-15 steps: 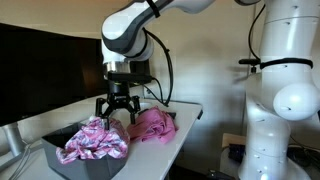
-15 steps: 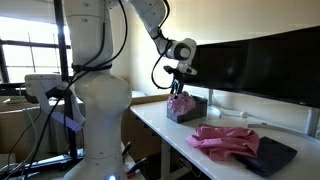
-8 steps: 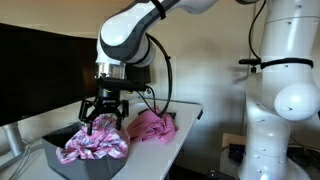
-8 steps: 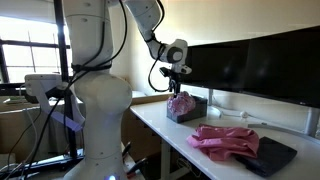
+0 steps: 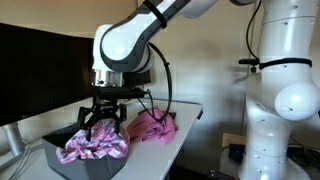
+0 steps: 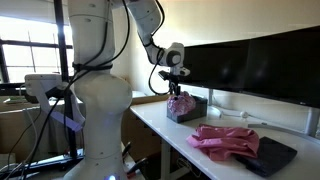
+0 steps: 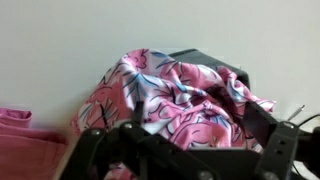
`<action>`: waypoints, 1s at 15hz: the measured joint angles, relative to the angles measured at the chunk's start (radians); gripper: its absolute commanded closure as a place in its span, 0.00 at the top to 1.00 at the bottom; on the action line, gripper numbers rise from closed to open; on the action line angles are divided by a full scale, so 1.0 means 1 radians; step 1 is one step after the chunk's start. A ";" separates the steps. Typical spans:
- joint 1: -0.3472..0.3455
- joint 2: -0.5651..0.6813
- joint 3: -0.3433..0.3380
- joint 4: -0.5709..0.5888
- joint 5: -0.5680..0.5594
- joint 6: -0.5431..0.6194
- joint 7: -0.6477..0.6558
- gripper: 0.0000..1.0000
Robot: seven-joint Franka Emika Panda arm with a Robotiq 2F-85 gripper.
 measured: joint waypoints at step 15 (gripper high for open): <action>-0.029 0.016 -0.017 0.000 -0.302 0.000 0.248 0.68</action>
